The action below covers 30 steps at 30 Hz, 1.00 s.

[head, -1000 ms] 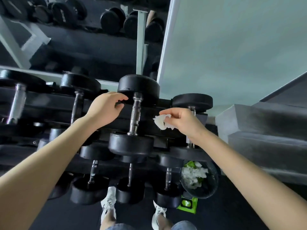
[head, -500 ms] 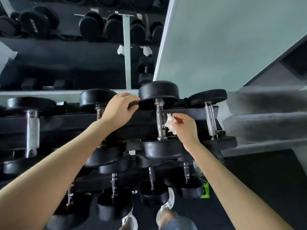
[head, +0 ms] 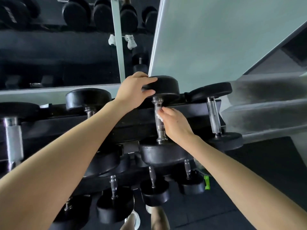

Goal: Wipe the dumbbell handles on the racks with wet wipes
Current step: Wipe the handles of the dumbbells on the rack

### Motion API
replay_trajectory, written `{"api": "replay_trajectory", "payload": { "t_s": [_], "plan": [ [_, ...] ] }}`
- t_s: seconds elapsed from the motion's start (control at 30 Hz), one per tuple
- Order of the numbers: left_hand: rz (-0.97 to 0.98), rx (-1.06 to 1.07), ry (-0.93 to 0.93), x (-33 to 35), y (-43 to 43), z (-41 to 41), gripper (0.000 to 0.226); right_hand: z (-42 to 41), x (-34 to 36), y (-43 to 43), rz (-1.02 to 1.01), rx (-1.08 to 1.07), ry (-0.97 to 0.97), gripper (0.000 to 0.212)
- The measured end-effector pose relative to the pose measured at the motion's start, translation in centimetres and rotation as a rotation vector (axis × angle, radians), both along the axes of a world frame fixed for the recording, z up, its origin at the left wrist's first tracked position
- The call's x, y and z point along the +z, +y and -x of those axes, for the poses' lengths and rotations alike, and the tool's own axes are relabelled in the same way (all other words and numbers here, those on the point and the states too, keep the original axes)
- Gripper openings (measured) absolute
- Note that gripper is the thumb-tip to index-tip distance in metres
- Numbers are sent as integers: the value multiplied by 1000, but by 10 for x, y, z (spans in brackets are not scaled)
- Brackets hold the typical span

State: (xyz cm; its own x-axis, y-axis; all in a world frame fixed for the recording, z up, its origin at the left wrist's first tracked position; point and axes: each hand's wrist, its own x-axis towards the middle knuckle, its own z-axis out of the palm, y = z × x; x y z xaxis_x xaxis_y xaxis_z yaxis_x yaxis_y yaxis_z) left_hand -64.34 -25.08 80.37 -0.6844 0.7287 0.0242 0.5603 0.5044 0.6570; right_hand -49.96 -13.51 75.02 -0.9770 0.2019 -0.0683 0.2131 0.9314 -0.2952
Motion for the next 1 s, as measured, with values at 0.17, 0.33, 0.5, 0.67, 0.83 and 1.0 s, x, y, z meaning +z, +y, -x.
{"api": "replay_trajectory", "payload": {
  "t_s": [0.17, 0.33, 0.5, 0.67, 0.83, 1.0],
  "plan": [
    [0, 20, -9, -1, 2, 5, 42, -8, 5, 16, -33, 53, -96, 39],
    [-5, 40, 12, -4, 3, 3, 41, 2, 10, 21, 845, -406, -181, 41],
    [14, 49, 42, -9, 3, 5, 41, 10, 5, 22, 939, -410, -99, 33],
    [18, 52, 49, -11, 3, 5, 42, 20, 6, 14, 1006, -472, -28, 32],
    [35, 58, 31, -10, 4, 3, 42, 0, 15, 25, 745, -165, -300, 28],
    [36, 71, 26, -11, 3, 2, 42, 27, 2, 21, -30, 174, -17, 30]
  ]
}}
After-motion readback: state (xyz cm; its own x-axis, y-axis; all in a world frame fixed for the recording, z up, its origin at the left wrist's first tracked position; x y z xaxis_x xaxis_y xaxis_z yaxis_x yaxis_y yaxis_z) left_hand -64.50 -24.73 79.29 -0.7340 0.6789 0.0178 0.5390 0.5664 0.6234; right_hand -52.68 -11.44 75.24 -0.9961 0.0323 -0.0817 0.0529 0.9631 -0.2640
